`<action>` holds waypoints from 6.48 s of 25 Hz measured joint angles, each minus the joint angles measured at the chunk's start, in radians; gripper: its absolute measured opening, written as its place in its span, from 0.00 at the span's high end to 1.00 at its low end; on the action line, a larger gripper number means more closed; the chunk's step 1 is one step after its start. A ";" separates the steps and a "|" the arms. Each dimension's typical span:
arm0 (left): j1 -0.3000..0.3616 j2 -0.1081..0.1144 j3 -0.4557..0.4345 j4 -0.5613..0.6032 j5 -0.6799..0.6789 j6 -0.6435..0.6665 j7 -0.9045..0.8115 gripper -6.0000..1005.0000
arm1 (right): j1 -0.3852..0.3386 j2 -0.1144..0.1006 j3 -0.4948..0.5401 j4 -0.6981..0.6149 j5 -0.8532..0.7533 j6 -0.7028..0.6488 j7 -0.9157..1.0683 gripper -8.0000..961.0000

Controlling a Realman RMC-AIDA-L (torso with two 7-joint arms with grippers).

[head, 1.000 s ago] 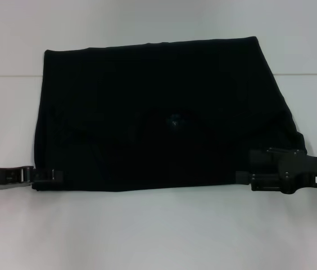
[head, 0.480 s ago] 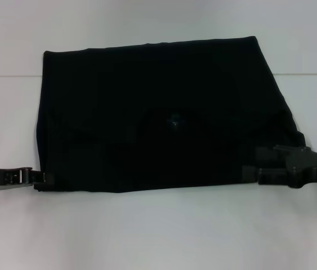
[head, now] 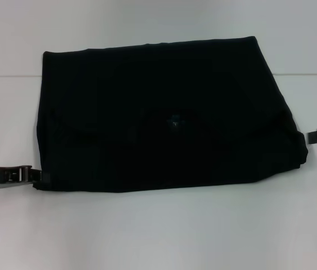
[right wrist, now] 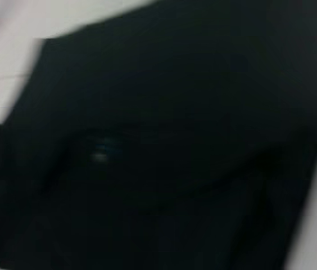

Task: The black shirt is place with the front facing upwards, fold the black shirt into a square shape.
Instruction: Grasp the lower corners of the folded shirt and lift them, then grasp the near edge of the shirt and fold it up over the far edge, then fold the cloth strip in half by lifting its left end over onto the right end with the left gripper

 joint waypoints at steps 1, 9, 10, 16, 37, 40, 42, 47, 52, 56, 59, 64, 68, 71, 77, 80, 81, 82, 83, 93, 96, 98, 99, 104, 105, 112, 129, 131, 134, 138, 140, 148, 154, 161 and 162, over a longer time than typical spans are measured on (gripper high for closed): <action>0.000 0.000 0.000 0.000 0.000 0.000 0.000 0.94 | 0.017 -0.010 -0.001 -0.006 -0.043 -0.001 0.061 0.05; -0.007 0.001 0.000 -0.003 -0.001 0.002 -0.001 0.93 | 0.101 0.020 -0.010 0.022 -0.222 0.087 0.137 0.06; -0.007 0.000 0.000 -0.003 -0.001 0.002 -0.001 0.92 | 0.105 0.025 -0.015 0.035 -0.222 0.101 0.135 0.06; -0.008 0.000 -0.003 -0.004 -0.002 0.005 -0.001 0.92 | 0.123 0.067 -0.029 0.056 -0.216 0.137 0.120 0.06; -0.009 0.004 -0.006 0.000 -0.008 0.024 -0.001 0.89 | 0.141 0.083 -0.051 0.106 -0.218 0.166 0.124 0.49; -0.011 0.007 -0.008 -0.001 -0.009 0.040 -0.002 0.88 | 0.141 0.079 -0.047 0.106 -0.218 0.156 0.118 0.64; -0.016 0.011 -0.007 -0.005 -0.009 0.058 -0.004 0.88 | 0.141 0.075 -0.047 0.105 -0.218 0.144 0.115 0.74; -0.026 0.030 -0.005 -0.007 -0.004 0.173 -0.005 0.87 | 0.133 0.058 -0.047 0.080 -0.220 0.017 0.081 0.88; -0.023 0.063 0.000 -0.007 0.008 0.363 -0.001 0.87 | 0.070 0.031 -0.056 0.037 -0.238 -0.225 -0.007 0.93; -0.002 0.081 -0.002 -0.003 0.086 0.590 0.015 0.86 | 0.018 0.029 -0.083 0.010 -0.259 -0.363 -0.090 0.93; 0.001 0.076 0.004 -0.007 0.138 0.677 0.035 0.86 | -0.002 0.037 -0.107 0.018 -0.285 -0.417 -0.141 0.93; -0.003 0.062 0.002 -0.011 0.156 0.686 0.048 0.85 | -0.003 0.057 -0.091 0.026 -0.296 -0.415 -0.180 0.93; -0.025 0.063 -0.080 -0.012 0.150 0.652 0.037 0.85 | 0.013 0.040 0.018 0.035 -0.242 -0.396 -0.161 0.93; -0.046 0.072 -0.191 -0.012 0.149 0.593 -0.005 0.84 | 0.023 0.010 0.113 0.056 -0.199 -0.339 -0.109 0.93; -0.082 0.079 -0.352 -0.012 0.145 0.388 -0.091 0.84 | 0.025 -0.042 0.211 0.138 -0.040 -0.154 -0.028 0.93; -0.093 0.064 -0.403 -0.017 0.140 0.292 -0.106 0.83 | 0.028 -0.036 0.212 0.165 0.056 -0.055 -0.025 0.93; -0.095 0.058 -0.417 -0.025 0.132 0.258 -0.108 0.83 | 0.031 -0.030 0.211 0.171 0.082 -0.024 -0.029 0.93; -0.096 0.055 -0.424 -0.032 0.123 0.238 -0.107 0.83 | 0.035 -0.021 0.208 0.178 0.104 0.001 -0.034 0.93; -0.097 0.052 -0.428 -0.041 0.107 0.218 -0.105 0.83 | 0.038 -0.013 0.207 0.179 0.117 0.022 -0.037 0.93; -0.120 0.033 -0.426 -0.060 0.040 0.062 -0.100 0.81 | 0.051 0.025 0.204 0.182 0.217 0.207 -0.087 0.93; -0.135 0.017 -0.416 -0.061 0.040 0.002 -0.097 0.81 | 0.058 0.045 0.204 0.184 0.247 0.266 -0.104 0.93; -0.146 0.005 -0.415 -0.063 0.040 -0.030 -0.089 0.81 | 0.067 0.063 0.202 0.188 0.253 0.306 -0.120 0.93; -0.149 0.000 -0.415 -0.063 0.040 -0.042 -0.084 0.81 | 0.073 0.072 0.199 0.192 0.254 0.329 -0.127 0.93; -0.160 -0.026 -0.415 -0.064 0.040 -0.116 -0.072 0.80 | 0.094 0.123 0.192 0.207 0.256 0.464 -0.143 0.93; -0.161 -0.031 -0.415 -0.064 0.040 -0.132 -0.071 0.80 | 0.097 0.131 0.192 0.209 0.256 0.494 -0.145 0.93; -0.162 -0.056 -0.414 -0.065 0.040 -0.202 -0.055 0.79 | 0.110 0.179 0.189 0.213 0.260 0.631 -0.169 0.93; -0.174 -0.112 -0.415 -0.064 -0.030 -0.354 -0.003 0.77 | 0.109 0.202 0.192 0.301 0.438 0.760 -0.425 0.68; -0.168 -0.113 -0.414 -0.064 -0.048 -0.370 -0.001 0.76 | 0.106 0.208 0.197 0.298 0.445 0.772 -0.425 0.58; -0.155 -0.112 -0.415 -0.064 -0.074 -0.388 0.016 0.65 | 0.090 0.209 0.199 0.292 0.479 0.767 -0.427 0.47; -0.124 -0.095 -0.416 -0.061 -0.135 -0.307 0.057 0.47 | 0.049 0.188 0.195 0.291 0.534 0.639 -0.486 0.37; -0.101 -0.072 -0.418 -0.062 -0.164 -0.209 0.064 0.36 | 0.021 0.172 0.193 0.289 0.551 0.522 -0.571 0.35; -0.004 0.027 -0.396 -0.052 -0.185 0.232 -0.039 0.19 | -0.090 0.151 0.189 0.267 0.545 0.082 -0.940 0.26; 0.073 0.058 -0.273 -0.006 -0.156 0.318 -0.210 0.10 | -0.134 0.166 0.148 0.262 0.492 -0.057 -1.181 0.20; 0.108 0.045 -0.255 0.022 -0.008 0.314 -0.366 0.09 | -0.155 0.215 0.073 0.262 0.419 -0.051 -1.385 0.01; 0.112 0.044 -0.255 0.021 -0.005 0.313 -0.384 0.09 | -0.158 0.221 0.073 0.262 0.412 -0.044 -1.410 0.01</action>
